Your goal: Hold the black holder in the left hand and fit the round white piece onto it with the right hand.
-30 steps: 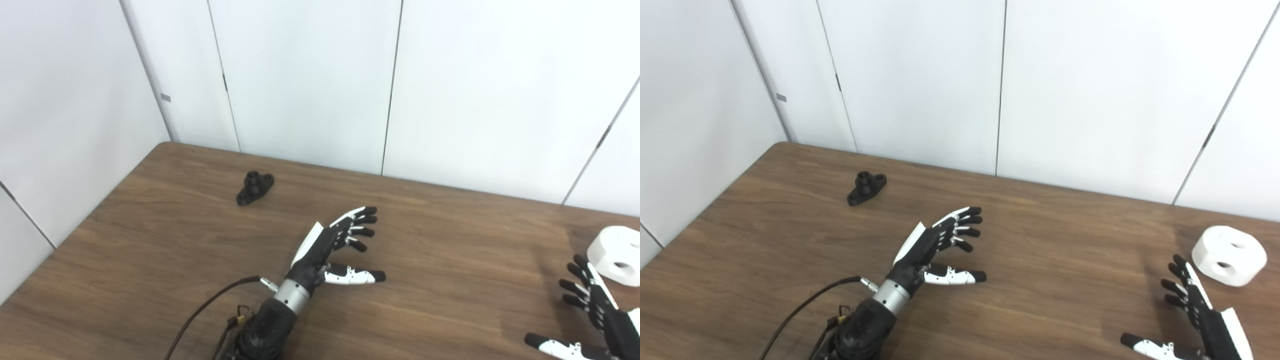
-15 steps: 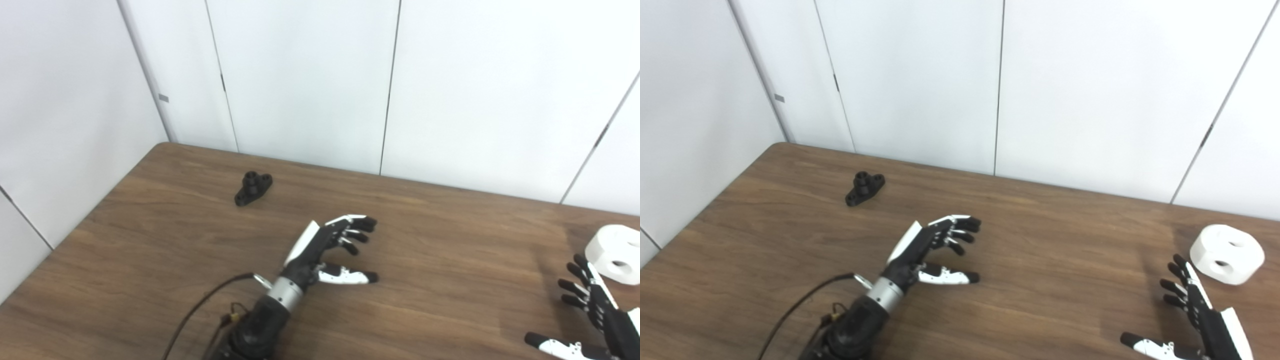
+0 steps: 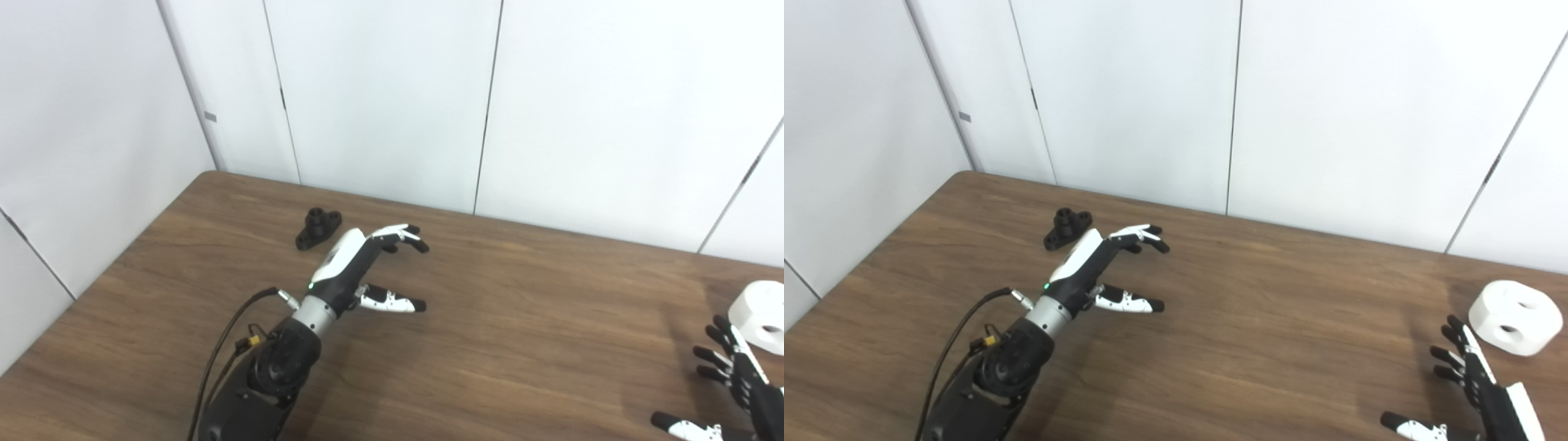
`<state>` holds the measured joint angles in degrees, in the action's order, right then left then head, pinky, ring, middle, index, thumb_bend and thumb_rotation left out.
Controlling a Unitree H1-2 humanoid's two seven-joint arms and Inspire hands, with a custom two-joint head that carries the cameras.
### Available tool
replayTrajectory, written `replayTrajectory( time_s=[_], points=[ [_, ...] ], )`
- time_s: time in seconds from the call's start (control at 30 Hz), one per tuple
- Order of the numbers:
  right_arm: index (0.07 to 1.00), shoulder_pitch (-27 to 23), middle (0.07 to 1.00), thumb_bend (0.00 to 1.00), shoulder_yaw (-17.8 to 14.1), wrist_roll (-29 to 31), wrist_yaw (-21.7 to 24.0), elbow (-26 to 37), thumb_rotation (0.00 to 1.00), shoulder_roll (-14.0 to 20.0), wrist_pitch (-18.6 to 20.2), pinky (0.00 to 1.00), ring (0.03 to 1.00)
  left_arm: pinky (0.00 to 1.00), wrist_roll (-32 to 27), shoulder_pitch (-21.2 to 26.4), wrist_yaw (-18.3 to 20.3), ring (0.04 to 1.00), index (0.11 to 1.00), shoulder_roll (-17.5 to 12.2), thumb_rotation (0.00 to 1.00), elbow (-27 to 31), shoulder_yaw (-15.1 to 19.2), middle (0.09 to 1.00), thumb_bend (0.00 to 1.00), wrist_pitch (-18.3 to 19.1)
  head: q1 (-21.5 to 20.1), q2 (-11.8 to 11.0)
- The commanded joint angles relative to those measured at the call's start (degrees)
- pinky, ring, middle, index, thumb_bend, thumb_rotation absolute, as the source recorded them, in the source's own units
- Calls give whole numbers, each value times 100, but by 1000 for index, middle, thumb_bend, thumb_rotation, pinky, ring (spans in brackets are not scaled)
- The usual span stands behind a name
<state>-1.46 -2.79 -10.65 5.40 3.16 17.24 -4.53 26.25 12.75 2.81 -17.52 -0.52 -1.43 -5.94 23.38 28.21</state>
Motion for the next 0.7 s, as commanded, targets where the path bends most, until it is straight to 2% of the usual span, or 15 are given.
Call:
replayTrajectory(
  time_s=[0.0,0.13,0.2,0.3,0.4,0.47,0.53,0.67],
  points=[
    [975,-123,947,855,-51,32,4,62,199,155,-117,816,870,782,123,233,-277,935,685,-174,97,276,186,924,823,-17,1,2],
    [974,-122,948,858,-43,40,12,53,186,155,-120,788,863,802,383,268,-617,941,665,-234,99,289,438,933,811,88,13,27],
    [974,-125,949,861,-42,27,-1,50,193,158,-106,787,861,875,626,297,-909,970,669,-224,96,262,543,962,811,144,15,20],
    [974,-128,947,852,-40,6,-12,52,183,173,-81,791,858,731,1171,360,-1532,928,642,-159,126,178,672,955,874,334,28,18],
    [975,-137,951,849,-42,34,5,57,174,175,-47,795,860,719,1392,435,-1977,944,641,-114,131,76,761,971,884,458,37,18],
    [972,-143,953,849,-45,62,12,28,162,174,-59,798,860,760,1498,498,-2205,980,652,-119,148,4,817,991,877,577,41,18],
    [975,-143,959,855,-45,62,13,28,180,175,-44,810,866,826,1569,571,-2305,996,674,-159,170,-52,874,999,862,744,50,24],
    [978,-136,960,853,-49,72,19,79,196,176,-16,818,867,839,1574,710,-2256,1000,673,-307,176,-149,979,1000,855,1098,51,26]
  ],
)
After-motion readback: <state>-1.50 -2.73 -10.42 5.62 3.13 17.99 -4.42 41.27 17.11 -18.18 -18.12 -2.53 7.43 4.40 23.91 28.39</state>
